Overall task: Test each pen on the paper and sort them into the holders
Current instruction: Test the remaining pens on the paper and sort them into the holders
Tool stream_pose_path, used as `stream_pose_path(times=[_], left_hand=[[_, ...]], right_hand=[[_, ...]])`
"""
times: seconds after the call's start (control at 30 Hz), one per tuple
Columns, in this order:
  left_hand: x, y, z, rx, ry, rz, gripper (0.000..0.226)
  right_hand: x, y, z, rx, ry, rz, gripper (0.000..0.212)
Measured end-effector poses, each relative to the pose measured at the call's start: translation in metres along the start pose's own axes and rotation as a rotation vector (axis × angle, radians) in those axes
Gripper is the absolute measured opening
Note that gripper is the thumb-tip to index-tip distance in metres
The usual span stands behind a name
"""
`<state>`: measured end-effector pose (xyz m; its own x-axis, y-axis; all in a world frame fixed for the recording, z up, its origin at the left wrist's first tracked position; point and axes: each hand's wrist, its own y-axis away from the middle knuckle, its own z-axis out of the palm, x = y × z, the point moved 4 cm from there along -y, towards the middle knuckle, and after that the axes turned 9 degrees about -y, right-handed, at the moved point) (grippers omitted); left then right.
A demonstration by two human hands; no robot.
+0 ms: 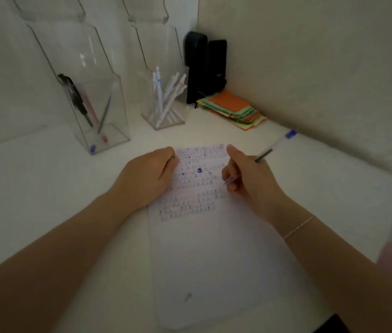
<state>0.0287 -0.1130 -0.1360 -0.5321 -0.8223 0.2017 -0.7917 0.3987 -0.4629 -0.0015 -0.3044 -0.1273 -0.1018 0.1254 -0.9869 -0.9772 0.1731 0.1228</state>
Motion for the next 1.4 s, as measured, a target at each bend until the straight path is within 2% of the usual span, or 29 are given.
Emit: stream_pose_path(times=[0.17, 0.4, 0.5, 0.77, 1.1, 1.3, 1.4], left_hand=[[-0.005, -0.003, 0.008, -0.077, -0.065, 0.007, 0.037], [-0.007, -0.004, 0.013, -0.121, -0.093, -0.013, 0.04], [-0.007, -0.005, 0.012, -0.119, -0.08, -0.011, 0.041], [-0.011, -0.006, 0.014, -0.129, -0.081, -0.035, 0.042], [-0.012, -0.006, 0.014, -0.141, -0.076, -0.044, 0.042], [-0.011, -0.005, 0.013, -0.148, -0.077, -0.038, 0.041], [-0.012, -0.005, 0.013, -0.146, -0.073, -0.04, 0.041]], right_hand=[[0.009, 0.007, 0.007, -0.031, 0.105, -0.134, 0.022], [0.012, 0.014, 0.003, 0.032, 0.263, -0.271, 0.033], [0.013, 0.014, 0.003, 0.031, 0.226, -0.268, 0.03], [0.015, 0.012, 0.002, 0.092, 0.352, -0.288, 0.032], [0.014, 0.013, 0.006, 0.065, 0.39, -0.293, 0.032], [0.013, 0.014, 0.006, 0.095, 0.477, -0.372, 0.034], [0.013, 0.014, 0.005, 0.081, 0.452, -0.342, 0.033]])
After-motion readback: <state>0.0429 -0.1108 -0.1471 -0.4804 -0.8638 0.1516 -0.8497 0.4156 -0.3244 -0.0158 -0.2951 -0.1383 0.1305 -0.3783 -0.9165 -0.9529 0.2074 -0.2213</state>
